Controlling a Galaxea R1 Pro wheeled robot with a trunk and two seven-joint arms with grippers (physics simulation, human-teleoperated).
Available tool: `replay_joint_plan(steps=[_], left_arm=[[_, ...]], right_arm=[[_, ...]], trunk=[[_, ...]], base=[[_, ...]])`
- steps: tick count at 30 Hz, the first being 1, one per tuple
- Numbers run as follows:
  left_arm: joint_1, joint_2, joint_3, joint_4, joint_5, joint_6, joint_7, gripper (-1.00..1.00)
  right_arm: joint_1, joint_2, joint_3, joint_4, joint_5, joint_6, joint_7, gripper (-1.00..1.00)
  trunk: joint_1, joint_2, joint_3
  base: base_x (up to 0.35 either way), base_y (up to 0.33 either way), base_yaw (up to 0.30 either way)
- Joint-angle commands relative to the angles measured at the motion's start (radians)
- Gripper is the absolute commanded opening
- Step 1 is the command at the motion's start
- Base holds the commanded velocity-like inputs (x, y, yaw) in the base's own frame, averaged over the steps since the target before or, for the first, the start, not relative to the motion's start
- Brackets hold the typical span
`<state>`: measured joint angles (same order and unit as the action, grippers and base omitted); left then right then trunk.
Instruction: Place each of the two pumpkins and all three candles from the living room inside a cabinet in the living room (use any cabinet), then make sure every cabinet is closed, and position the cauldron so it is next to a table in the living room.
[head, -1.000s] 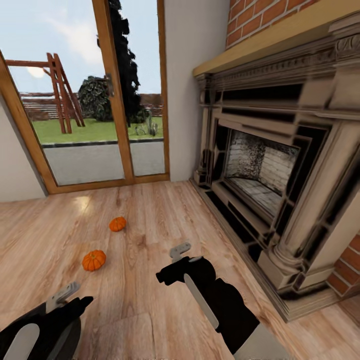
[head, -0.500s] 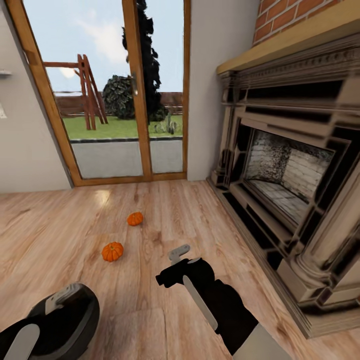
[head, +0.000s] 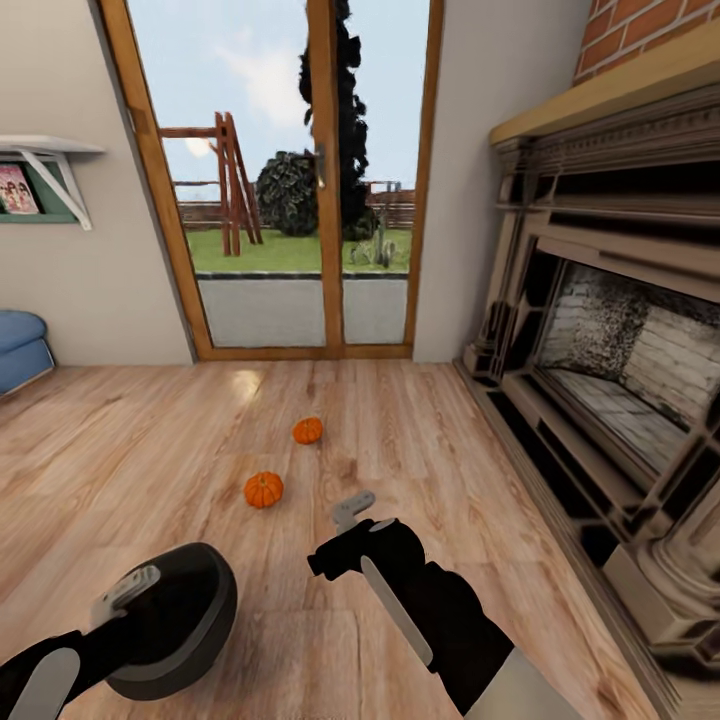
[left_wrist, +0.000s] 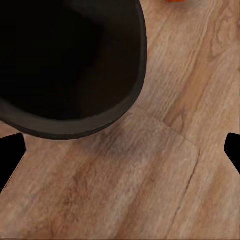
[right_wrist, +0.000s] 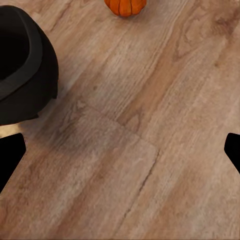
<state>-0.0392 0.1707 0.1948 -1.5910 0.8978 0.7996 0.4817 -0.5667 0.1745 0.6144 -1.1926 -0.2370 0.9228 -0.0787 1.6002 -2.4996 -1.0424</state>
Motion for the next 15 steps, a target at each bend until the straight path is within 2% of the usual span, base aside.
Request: replay_joint_plan(steps=[1,7,9,15], left_arm=[[-0.001,0.0,0.0,-0.001,0.01,0.003,0.009,1.0],[-0.001,0.0,0.001,0.0,0.01,0.003,0.009,1.0],[0.011,0.011,0.013,0.012,0.004,0.006,0.021,1.0],[0.044,0.045,0.043,0.014,0.006,0.009,0.054,1.0]], right_arm=[[-0.001,0.0,0.001,-0.001,-0.008,0.004,-0.008,1.0],[-0.001,0.0,-0.001,-0.001,-0.007,0.003,-0.008,1.0],[-0.004,-0.003,-0.012,-0.012,-0.008,0.015,-0.001,1.0],[-0.001,-0.003,-0.012,-0.027,-0.004,0.023,0.0,1.0]], trunk=[[0.0,0.0,-0.002],[0.0,0.0,-0.008],[0.0,0.0,-0.008],[0.0,0.0,-0.008]], base=[[0.0,0.0,0.254],[0.0,0.0,0.221],[0.0,0.0,0.0],[0.0,0.0,0.0]])
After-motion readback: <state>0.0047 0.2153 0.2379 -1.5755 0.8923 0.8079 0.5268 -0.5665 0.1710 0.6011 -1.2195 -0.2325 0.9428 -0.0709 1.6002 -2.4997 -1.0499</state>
